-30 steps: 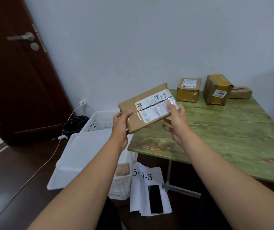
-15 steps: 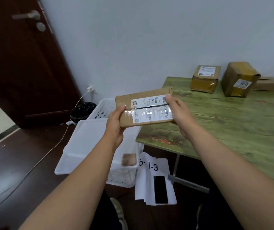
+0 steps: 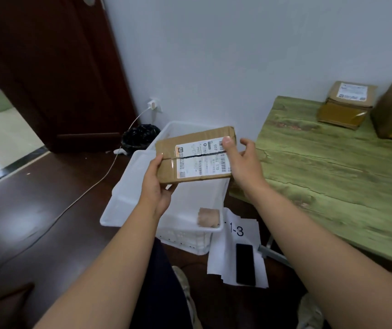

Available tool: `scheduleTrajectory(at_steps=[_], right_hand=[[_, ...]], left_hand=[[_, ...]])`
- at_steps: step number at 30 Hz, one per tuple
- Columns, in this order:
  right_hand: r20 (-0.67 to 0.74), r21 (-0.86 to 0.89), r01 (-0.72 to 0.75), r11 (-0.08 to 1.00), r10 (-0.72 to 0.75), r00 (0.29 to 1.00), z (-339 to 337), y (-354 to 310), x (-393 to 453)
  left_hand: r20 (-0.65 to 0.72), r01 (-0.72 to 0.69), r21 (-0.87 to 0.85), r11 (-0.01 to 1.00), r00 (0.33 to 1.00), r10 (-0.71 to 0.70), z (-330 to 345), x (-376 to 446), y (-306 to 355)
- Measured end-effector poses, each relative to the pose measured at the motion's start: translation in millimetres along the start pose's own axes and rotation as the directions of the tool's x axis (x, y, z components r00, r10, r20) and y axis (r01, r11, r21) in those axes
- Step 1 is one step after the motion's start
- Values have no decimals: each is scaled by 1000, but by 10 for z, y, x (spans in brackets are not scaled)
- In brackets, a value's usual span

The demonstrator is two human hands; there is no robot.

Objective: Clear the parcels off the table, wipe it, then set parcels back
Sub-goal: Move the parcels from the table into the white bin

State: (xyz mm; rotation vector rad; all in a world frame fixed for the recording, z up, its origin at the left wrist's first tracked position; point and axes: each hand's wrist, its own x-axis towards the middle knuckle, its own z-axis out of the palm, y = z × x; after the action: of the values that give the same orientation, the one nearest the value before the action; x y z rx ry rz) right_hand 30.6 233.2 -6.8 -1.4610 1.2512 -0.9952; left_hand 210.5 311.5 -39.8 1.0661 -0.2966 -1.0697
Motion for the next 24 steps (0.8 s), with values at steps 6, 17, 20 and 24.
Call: scheduleTrajectory(at_steps=[6,17,20,24], right_hand=[[43,-24,-56,998,57,997,416,109,-24],[313,48,-213,976,188,931,1155,298,-108],[391,103,-310,945,248,886,1440,385,-171],[462,133,-422,897,321,827,1774,490,-254]], left_hand=[[-107,-1,-119,993,994,-12,-307,89,29],[-296,29,-172,985,952,-79,-926,232,215],[-402,-1,-176,984,913,-71,-1162,291,264],[-528,54,-133,990,841,-117,-1479,328,309]])
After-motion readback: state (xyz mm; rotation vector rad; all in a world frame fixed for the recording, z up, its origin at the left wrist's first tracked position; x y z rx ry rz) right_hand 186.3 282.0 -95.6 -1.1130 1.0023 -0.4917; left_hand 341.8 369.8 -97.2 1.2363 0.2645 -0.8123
